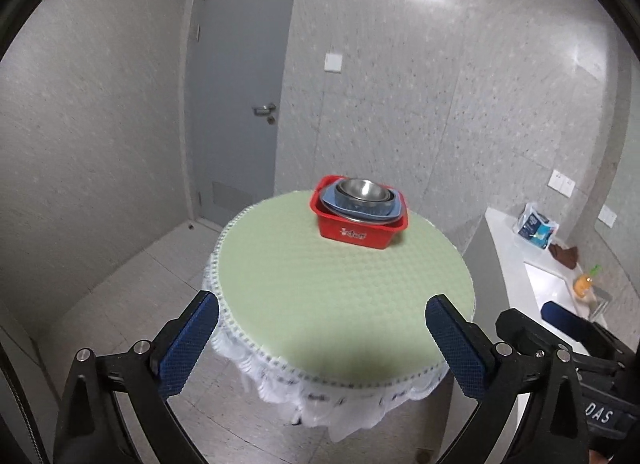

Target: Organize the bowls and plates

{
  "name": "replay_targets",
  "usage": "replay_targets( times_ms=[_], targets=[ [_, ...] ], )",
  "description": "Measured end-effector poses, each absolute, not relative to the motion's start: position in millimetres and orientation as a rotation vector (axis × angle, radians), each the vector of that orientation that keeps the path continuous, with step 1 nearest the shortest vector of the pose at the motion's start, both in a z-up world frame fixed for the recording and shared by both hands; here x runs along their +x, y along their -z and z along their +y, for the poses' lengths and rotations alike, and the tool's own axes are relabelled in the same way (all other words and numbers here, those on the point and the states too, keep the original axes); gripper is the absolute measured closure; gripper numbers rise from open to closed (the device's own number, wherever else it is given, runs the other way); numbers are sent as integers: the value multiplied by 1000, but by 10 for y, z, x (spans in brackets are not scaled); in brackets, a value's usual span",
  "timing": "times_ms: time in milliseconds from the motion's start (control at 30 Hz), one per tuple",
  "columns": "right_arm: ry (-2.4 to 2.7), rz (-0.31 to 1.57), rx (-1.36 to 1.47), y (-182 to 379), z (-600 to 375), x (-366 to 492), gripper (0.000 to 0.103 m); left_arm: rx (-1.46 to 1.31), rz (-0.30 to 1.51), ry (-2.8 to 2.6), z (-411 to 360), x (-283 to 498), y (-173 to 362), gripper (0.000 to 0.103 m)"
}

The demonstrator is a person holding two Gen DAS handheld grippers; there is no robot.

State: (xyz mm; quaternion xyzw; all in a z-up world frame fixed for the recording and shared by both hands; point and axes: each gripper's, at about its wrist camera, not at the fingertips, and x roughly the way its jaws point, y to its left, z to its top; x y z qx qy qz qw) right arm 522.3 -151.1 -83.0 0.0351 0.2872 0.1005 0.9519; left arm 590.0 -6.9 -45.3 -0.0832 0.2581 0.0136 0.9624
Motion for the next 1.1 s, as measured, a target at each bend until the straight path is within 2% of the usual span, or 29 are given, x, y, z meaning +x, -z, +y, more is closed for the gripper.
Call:
replay_targets(
  times_ms=[300, 633, 900, 1100],
  targets=[
    [-130, 436, 5, 722, -1109, 3950, 0, -108, 373, -32, 90, 4123, 481, 1],
    [-26, 315, -6, 972, -497, 2468, 0, -42, 275, 12, 573, 2075, 894, 1],
    [53, 296, -11, 1098, -214, 1605, 0, -26, 237, 46, 801, 1002, 1124, 1],
    [97, 258, -24, 1128, -156, 1195, 0, -20, 212, 67, 930, 710, 1202, 1]
  ],
)
